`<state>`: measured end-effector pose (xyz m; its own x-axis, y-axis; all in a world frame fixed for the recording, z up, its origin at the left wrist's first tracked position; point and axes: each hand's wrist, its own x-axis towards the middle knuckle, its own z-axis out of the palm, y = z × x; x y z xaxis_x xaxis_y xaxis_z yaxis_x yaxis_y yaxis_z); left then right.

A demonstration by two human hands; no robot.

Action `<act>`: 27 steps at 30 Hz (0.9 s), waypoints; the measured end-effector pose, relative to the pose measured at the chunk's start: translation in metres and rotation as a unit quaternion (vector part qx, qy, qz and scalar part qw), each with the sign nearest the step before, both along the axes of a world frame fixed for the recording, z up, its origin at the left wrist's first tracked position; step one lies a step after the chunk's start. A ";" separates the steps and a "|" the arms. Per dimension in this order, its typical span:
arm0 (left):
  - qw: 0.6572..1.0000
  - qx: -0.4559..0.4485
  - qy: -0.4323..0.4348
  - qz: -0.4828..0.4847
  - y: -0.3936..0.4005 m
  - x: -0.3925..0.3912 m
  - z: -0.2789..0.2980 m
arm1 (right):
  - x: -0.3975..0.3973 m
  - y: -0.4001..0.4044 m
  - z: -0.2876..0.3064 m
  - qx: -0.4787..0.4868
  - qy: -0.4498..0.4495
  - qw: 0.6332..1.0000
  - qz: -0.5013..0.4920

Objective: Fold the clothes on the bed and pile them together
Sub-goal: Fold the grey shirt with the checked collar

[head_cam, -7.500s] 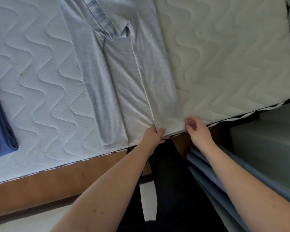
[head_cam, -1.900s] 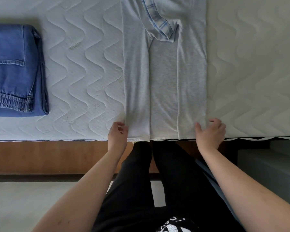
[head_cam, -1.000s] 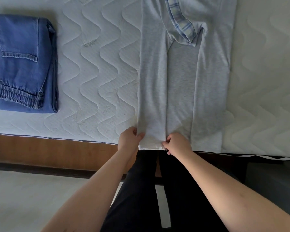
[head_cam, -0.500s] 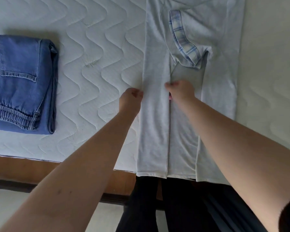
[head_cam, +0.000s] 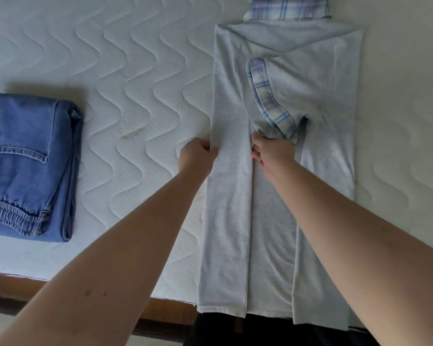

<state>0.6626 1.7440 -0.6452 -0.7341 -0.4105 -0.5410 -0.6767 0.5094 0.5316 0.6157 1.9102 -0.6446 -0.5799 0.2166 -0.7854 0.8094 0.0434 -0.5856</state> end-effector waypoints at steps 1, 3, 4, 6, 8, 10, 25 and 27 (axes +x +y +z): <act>1.000 -0.006 -0.006 -0.005 0.000 -0.006 -0.002 | -0.003 0.001 -0.003 0.017 0.008 1.000 0.025; 1.000 -0.019 -0.017 -0.005 0.001 -0.012 -0.007 | -0.001 0.007 -0.005 0.078 0.050 0.992 0.091; 1.000 -0.022 -0.020 -0.003 0.001 -0.012 -0.009 | 0.002 0.010 -0.004 0.099 0.074 0.987 0.105; 0.999 -0.029 -0.019 -0.008 0.002 -0.010 -0.008 | 0.009 0.017 0.000 0.124 0.116 0.977 0.132; 0.999 -0.034 -0.014 -0.023 0.005 -0.006 -0.004 | 0.018 0.029 0.003 0.152 0.147 0.963 0.165; 0.998 -0.033 -0.007 -0.047 0.008 0.003 0.002 | 0.036 0.055 0.009 0.199 0.202 0.941 0.186; 0.978 0.173 -0.108 0.050 0.031 0.228 0.015 | 0.191 0.215 0.016 0.253 -0.031 0.932 0.259; 0.978 0.161 -0.123 0.048 0.035 0.247 0.016 | 0.211 0.217 0.016 0.240 -0.034 0.935 0.259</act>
<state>0.9095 1.7794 -0.6294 -0.5325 -0.2500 -0.8087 -0.8404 0.2697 0.4701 0.8262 2.1276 -0.6289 -0.6563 0.2588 -0.7087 0.6423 0.6844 -0.3449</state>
